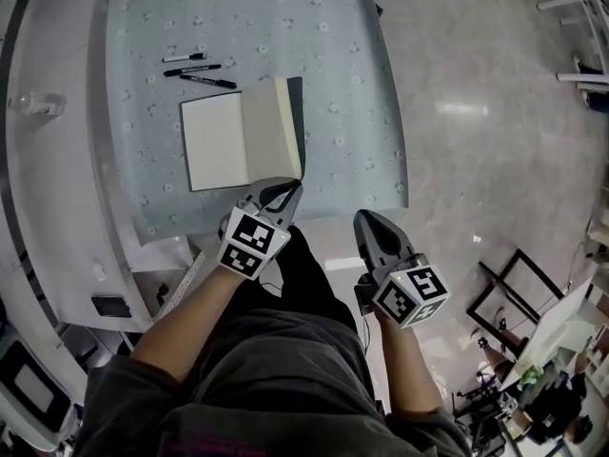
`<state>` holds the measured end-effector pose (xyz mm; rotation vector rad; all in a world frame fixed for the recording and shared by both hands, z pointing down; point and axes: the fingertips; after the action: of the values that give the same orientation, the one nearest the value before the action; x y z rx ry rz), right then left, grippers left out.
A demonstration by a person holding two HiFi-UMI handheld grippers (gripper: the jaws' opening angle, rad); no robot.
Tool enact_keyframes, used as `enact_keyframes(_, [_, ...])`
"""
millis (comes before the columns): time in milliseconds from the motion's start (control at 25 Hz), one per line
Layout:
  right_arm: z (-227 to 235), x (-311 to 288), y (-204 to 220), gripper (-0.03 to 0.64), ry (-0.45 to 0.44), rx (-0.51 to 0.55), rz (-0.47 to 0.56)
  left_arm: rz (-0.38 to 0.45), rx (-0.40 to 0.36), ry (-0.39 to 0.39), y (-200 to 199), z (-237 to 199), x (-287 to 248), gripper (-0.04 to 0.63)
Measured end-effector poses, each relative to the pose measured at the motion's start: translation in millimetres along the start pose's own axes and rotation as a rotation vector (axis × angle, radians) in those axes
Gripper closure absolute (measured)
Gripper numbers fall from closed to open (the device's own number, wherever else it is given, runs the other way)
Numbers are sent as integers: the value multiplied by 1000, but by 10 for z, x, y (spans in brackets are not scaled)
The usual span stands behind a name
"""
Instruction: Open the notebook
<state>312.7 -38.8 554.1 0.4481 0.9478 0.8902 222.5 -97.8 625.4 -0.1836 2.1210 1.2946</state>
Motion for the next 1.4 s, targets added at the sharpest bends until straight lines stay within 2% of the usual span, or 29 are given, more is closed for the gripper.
enact_keyframes(440, [363,208,186,614,79,-99,28,-160,-65,45,288,40,-595,589])
enact_keyframes(720, [495,273,220,614,111,-123,40,-226,-78,45,436,8,-778,591])
enact_keyframes(1000, [539,292,208,614,130,-127,44,-266,-77,56,521,20,-864,591])
enact_keyframes(1400, [517,227,199,614,143,-131,45,-274,-104,96,505,74,-895,586])
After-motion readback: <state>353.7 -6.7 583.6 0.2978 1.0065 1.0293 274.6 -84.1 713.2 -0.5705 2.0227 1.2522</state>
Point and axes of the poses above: the fingertips, and each gripper's own axes: x backward along the fingers, z to its right, y out of its underside, and after that the axes turned 6 degrees about z, right-handed
